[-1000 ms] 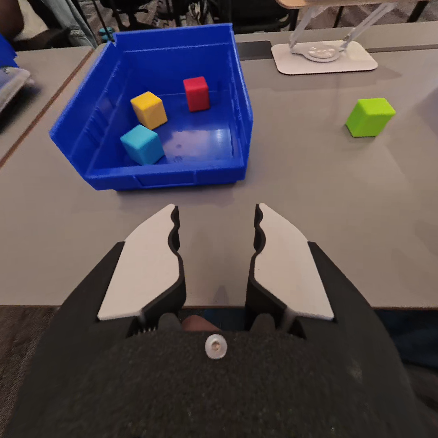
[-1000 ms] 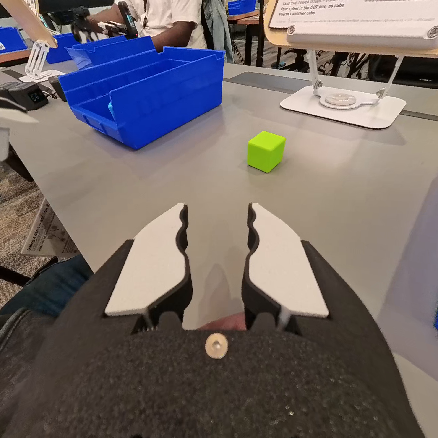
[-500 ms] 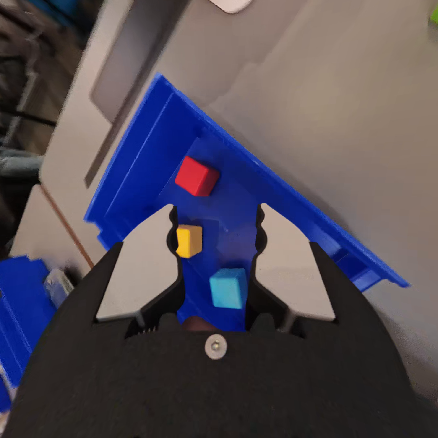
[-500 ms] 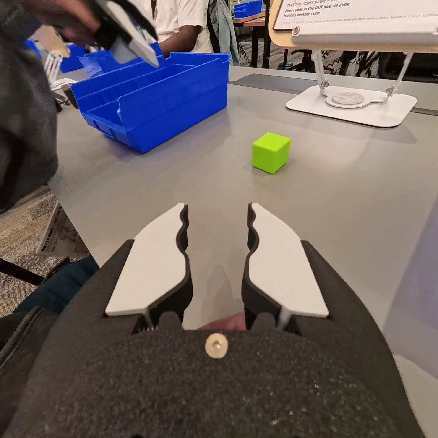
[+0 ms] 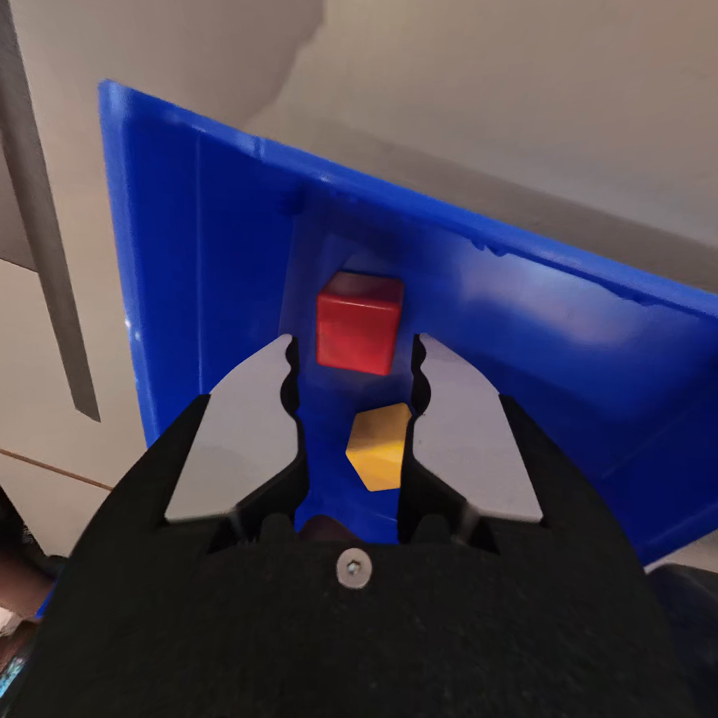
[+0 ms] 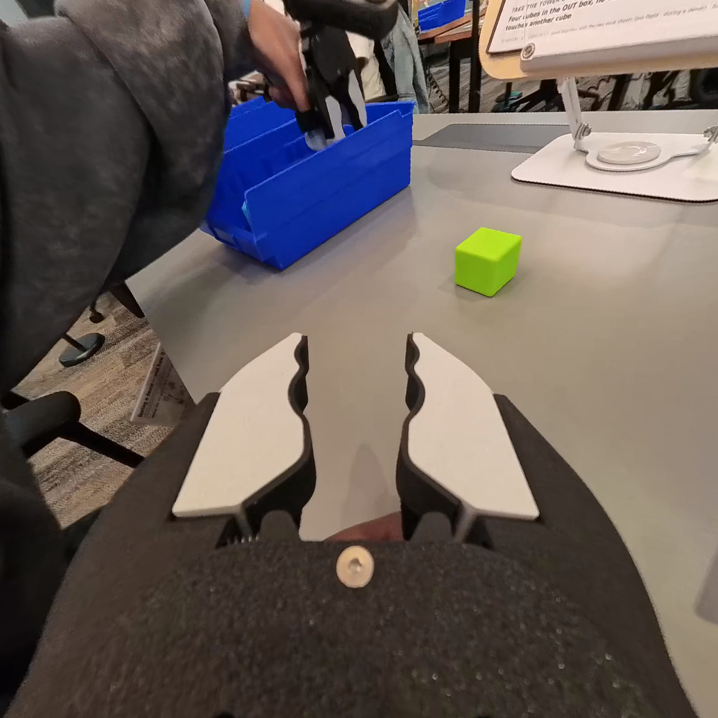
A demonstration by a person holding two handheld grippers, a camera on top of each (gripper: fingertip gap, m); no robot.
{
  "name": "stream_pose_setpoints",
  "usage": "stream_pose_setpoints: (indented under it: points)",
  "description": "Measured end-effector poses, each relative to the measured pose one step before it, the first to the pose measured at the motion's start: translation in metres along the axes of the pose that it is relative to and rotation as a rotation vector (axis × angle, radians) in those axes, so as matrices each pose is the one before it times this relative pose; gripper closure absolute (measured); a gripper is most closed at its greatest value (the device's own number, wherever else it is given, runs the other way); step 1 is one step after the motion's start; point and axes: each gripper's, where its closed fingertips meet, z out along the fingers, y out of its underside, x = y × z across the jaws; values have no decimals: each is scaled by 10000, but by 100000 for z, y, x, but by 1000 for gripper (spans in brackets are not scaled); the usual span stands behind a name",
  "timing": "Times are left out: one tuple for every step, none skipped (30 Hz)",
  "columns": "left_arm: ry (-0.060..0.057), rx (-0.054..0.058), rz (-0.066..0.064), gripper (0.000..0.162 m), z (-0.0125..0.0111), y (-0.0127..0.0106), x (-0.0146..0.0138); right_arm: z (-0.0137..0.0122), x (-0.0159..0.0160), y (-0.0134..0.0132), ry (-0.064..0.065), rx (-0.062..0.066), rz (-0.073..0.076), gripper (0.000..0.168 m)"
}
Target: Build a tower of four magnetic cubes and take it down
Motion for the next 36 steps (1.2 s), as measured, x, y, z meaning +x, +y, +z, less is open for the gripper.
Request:
stream_pose_setpoints:
  points:
    - [37,-99,105,108,391,121,2,-50,-1,-120,-35,33,70,120]
    - [53,-174,100,107,479,229,76,-11,-1,-109,-22,29,50,120]
    - [19,-180,71,107,506,274,49,7,-3,-81,-9,8,23,120]
    - [17,-138,44,106,494,257,32,14,-7,-50,6,0,-18,121]
    - [-14,-22,13,106,425,102,-40,26,-19,-32,10,-3,-33,121]
    - [40,121,-28,107,368,-120,29,35,-54,-4,-5,0,-20,121]
    - [51,111,-26,107,323,-137,70,61,-88,31,-22,-19,-13,121]
    - [-36,36,1,107,318,-68,-43,79,-81,97,-27,-46,-23,121]
    - [-27,-36,15,108,295,48,-28,75,-47,137,-8,-53,-33,121]
    - [16,-51,-6,109,278,84,21,56,-29,105,2,-50,-28,121]
    - [39,1,-15,111,246,17,45,11,-59,45,-10,-22,-14,121]
    - [13,47,-6,111,155,-46,17,-33,-58,-45,-1,15,-8,121]
    - [25,47,-17,111,25,-52,31,-50,-29,-79,19,22,-19,121]
    - [102,-24,-66,111,-76,50,159,-61,-34,-88,17,7,-38,121]
    - [99,-28,-86,111,-196,117,227,-83,-33,-83,20,0,-51,121]
    - [-95,58,-75,111,-404,106,44,-110,-20,-113,38,19,-65,121]
    - [-197,180,-75,111,-647,49,-1,-110,1,-116,52,21,-69,121]
    - [-236,347,-110,111,-879,-86,28,-123,-24,-100,33,18,-61,121]
    - [-319,473,-181,111,-1099,-217,-36,-113,-22,-93,22,24,-58,121]
    - [-392,505,-212,111,-1255,-244,-76,-86,0,-26,19,8,-51,121]
    - [-558,621,-243,111,-1410,-401,-213,-43,30,30,11,-6,-33,121]
    - [-658,718,-303,111,-1532,-575,-297,-12,80,62,18,-3,-22,122]
    - [-622,741,-363,111,-1619,-650,-175,26,136,115,22,-23,1,122]
    - [-503,799,-401,111,-1639,-753,115,25,156,139,11,-16,33,122]
    - [-376,758,-331,111,-1574,-764,457,40,171,176,4,-28,23,122]
    - [-340,685,-195,112,-1512,-628,711,2,270,185,42,-17,27,122]
    - [-279,679,-188,111,-1434,-585,928,-23,336,210,63,-12,47,122]
    - [-131,572,-201,111,-1351,-462,1253,-39,356,212,74,-30,35,122]
    - [-70,470,-120,111,-1310,-300,1479,-90,375,161,98,-22,8,122]
    - [26,417,-85,111,-1240,-225,1687,-128,363,73,103,-10,-31,122]
    - [147,282,-102,111,-1123,-80,1890,-160,350,-23,119,19,-53,122]
    - [122,183,-44,111,-1071,87,1891,-179,344,-60,111,29,-49,122]
    - [83,193,-51,111,-996,95,1824,-173,311,-67,93,37,-49,122]
    - [139,250,-133,111,-845,-45,1829,-150,313,-53,82,34,-31,122]
    - [404,194,-89,112,-601,-117,2119,-116,302,-24,67,22,14,122]
    - [317,25,70,112,-420,-1,1966,-113,282,-37,53,49,51,122]
